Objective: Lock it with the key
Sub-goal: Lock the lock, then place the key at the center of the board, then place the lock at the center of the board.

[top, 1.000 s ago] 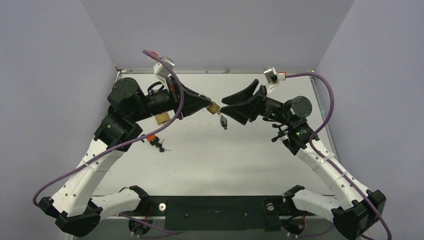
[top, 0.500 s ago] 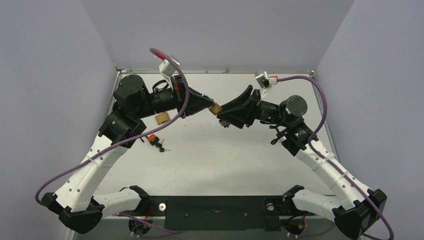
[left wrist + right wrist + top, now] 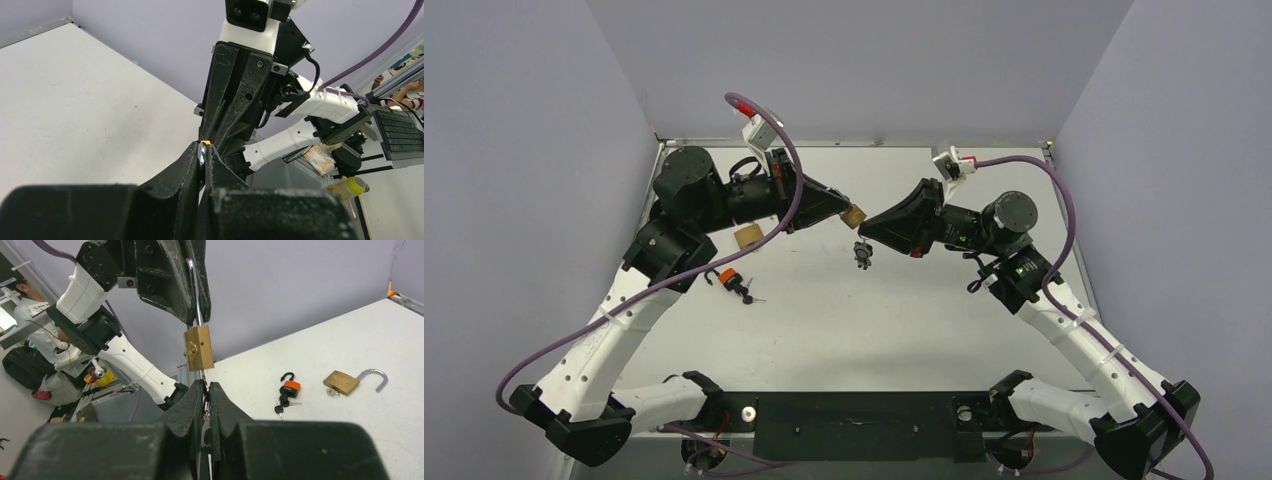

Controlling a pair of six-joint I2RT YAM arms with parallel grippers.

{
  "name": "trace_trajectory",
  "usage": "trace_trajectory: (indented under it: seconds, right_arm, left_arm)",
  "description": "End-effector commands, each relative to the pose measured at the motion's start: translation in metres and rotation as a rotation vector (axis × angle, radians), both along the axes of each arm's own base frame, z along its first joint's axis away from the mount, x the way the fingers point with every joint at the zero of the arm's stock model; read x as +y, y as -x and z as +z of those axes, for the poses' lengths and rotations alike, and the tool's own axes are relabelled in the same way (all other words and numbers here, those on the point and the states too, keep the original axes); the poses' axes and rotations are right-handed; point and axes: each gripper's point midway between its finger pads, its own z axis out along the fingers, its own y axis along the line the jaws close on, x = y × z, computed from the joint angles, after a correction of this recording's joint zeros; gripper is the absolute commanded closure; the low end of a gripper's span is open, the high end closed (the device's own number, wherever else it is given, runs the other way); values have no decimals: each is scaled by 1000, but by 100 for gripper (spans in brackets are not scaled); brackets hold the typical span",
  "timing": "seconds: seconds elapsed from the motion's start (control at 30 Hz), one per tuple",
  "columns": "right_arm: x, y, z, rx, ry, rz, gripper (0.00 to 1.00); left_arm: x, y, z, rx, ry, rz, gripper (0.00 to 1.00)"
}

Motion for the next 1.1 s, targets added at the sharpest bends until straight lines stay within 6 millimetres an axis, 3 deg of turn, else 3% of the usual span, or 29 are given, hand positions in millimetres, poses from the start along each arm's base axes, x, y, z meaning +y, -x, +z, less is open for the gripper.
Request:
trace_trajectory:
  seconds: [0.0,0.23,0.37,0.43,0.6,0.63,0.73,0.9,0.93,1.03,1.07]
  right_arm:
    - [-5,3,4,-54,9,-21,100]
    - [-13,-7,-28,6,65,-101,100]
    - [-28,-36,-68,121,178,-283,100]
    - [-38,-54,-91,193,237,-392,100]
    - [-74,-111,-140,383,360,-700,100]
    - [-86,-120,-152,448,379,-763,100]
    - [-121,-147,-189,578,440,-950,100]
    - [-168,-163,-242,714,529,-1146,100]
    - [-173,-163,-250,734,546,-1160,100]
    - [-204,-166,-269,798,553,-1266,100]
    - [-210,-166,-273,812,559,-1284,100]
  left_arm:
    - [14,1,46,-115,92,22,100]
    - [23,-17,58,-153,124,52,100]
    - [21,-39,41,-100,124,94,100]
    - [16,-56,23,-41,115,125,100]
    - [-1,-111,-65,195,63,226,100]
    - [-8,-122,-93,260,46,231,100]
    - [-32,-135,-140,358,20,220,100]
    - [-96,-151,-225,509,-76,172,100]
    - [-109,-149,-231,533,-68,148,100]
    - [-154,-159,-274,616,-101,94,100]
    - [-168,-155,-278,632,-100,71,100]
